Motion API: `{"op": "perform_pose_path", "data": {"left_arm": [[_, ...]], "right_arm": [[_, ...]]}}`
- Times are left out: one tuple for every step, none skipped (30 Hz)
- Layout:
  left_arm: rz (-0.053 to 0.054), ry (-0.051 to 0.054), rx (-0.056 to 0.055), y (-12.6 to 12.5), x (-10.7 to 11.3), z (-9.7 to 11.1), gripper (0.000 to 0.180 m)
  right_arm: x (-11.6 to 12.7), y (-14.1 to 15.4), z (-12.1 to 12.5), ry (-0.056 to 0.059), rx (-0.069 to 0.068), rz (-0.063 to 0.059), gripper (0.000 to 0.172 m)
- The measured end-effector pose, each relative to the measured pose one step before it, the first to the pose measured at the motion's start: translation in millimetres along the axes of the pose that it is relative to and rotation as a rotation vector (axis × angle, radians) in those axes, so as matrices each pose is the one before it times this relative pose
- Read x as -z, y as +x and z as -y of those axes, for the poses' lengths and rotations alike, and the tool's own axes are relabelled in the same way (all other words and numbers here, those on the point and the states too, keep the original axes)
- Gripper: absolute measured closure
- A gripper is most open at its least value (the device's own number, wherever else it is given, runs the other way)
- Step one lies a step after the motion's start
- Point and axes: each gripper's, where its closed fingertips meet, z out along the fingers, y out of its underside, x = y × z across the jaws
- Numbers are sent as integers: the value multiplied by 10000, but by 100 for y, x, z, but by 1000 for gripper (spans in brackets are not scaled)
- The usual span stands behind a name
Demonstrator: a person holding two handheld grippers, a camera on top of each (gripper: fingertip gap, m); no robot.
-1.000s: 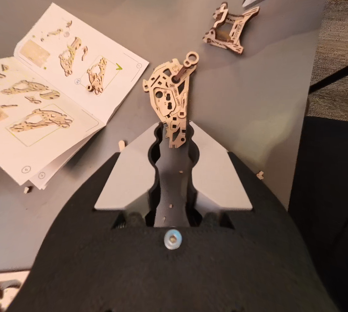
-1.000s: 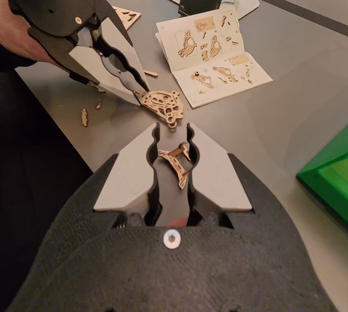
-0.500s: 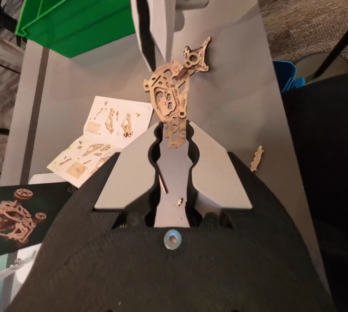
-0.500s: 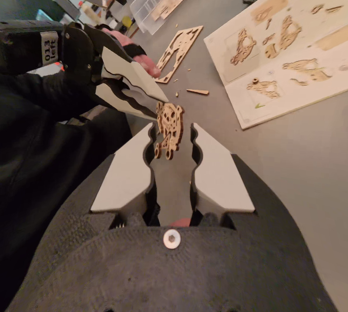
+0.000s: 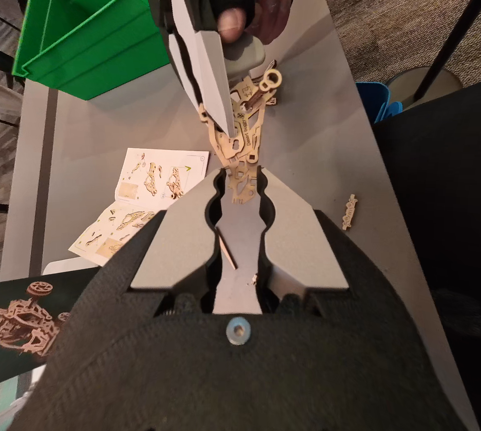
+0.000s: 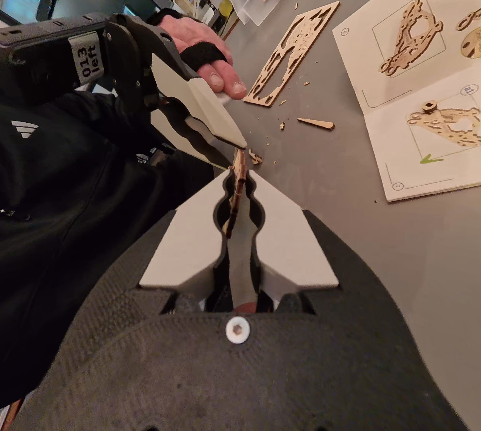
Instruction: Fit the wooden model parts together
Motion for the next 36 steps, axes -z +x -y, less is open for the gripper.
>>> {"op": "perform_pose_path", "data": {"left_arm": [[-41, -5, 97, -69, 14, -53, 160], [-133, 27, 202, 31, 3, -31, 161], [-73, 59, 240, -96, 54, 15, 164], [45, 95, 171, -242, 105, 22, 163], [-34, 92, 218, -157, 132, 17, 161], [-94, 70, 356, -156, 138, -49, 158], [-90, 50, 415, -216, 132, -131, 155], [-122, 128, 429, -169, 181, -77, 153], [-199, 312, 537, -104, 230, 133, 153], [-301, 380, 720, -68, 188, 215, 153], [-421, 348, 838, 12, 107, 151, 154], [-587, 213, 821, 256, 10, -9, 153], [-505, 311, 712, 233, 56, 176, 154], [-344, 500, 575, 88, 152, 492, 161], [-379, 530, 503, 223, 203, 585, 166], [-327, 307, 419, 176, 153, 312, 168], [-83, 189, 261, -87, 137, 179, 173], [-72, 121, 168, -25, 87, 100, 175], [-223, 46, 151, 258, 30, 11, 176], [-100, 52, 47, 152, 39, 32, 176], [-5, 18, 50, 18, 22, -24, 176], [-104, -8, 112, 129, 7, -70, 177], [-133, 29, 95, 159, 39, -51, 179], [-65, 36, 77, 26, 65, -38, 179], [-89, -45, 84, 31, 45, -140, 179], [-105, -50, 51, 71, 27, -101, 179], [-84, -91, 56, 53, -14, -125, 179], [-39, -98, 88, -31, -43, -108, 179], [-62, -47, 64, -7, -48, -14, 179], [-109, -12, 49, 83, -58, 35, 179], [-43, -30, 68, -27, -67, 24, 179], [59, -85, 68, -203, -50, -72, 179], [0, -67, 68, -162, -43, -75, 179], [-103, 40, 99, -8, -2, 76, 179], [-28, 43, 132, -126, -4, 93, 179], [-19, -37, 107, -133, -53, -27, 179]], "right_arm": [[46, -48, 99, 89, -57, 63, 168], [50, -30, 105, 87, -46, 50, 170], [63, 6, 128, 111, -27, 24, 170], [76, -24, 161, 123, -59, 54, 170], [75, -49, 118, 112, -66, 76, 170], [89, -41, 158, 136, -62, 81, 170], [83, -67, 165, 142, -50, 72, 169], [61, -117, 135, 119, -26, 91, 169], [54, -193, 144, 119, -4, 119, 169], [46, -142, 199, 147, 22, 77, 169], [26, -66, 192, 135, 14, 28, 169], [1, -79, 168, 115, -15, 46, 169], [-20, -91, 191, 134, -21, 48, 169], [-38, -107, 163, 112, -10, 42, 169], [-55, -177, 84, 71, -3, 86, 169], [-58, -207, 69, 67, -1, 92, 169], [-59, -149, 58, 68, 32, 31, 169], [-55, -114, 32, 44, 41, 4, 169], [-34, -145, -26, 2, 38, 34, 169], [-19, -112, -46, -16, 79, -4, 169], [-29, -36, -41, -20, 94, -57, 169], [-39, -46, -67, -38, 82, -30, 169], [-51, -27, -91, -54, 71, -25, 168], [-47, 2, -97, -50, 82, -38, 168], [-87, 10, -141, -75, 98, -40, 166], [-124, 22, -194, -128, 105, -62, 163], [-127, 142, -205, -162, 124, -152, 160], [-151, 157, -211, -197, 179, -194, 160], [-162, -7, -165, -187, 198, -97, 161], [-148, -99, -33, -128, 140, -16, 161], [-117, 5, 3, -107, 101, -53, 162], [-61, 64, -28, -127, 115, -73, 167], [-6, 3, -48, -117, 91, -10, 167], [44, -5, 28, -53, 3, 38, 168], [55, 39, 41, -34, -3, 9, 168], [27, 67, -62, -79, 13, -8, 169]]}}
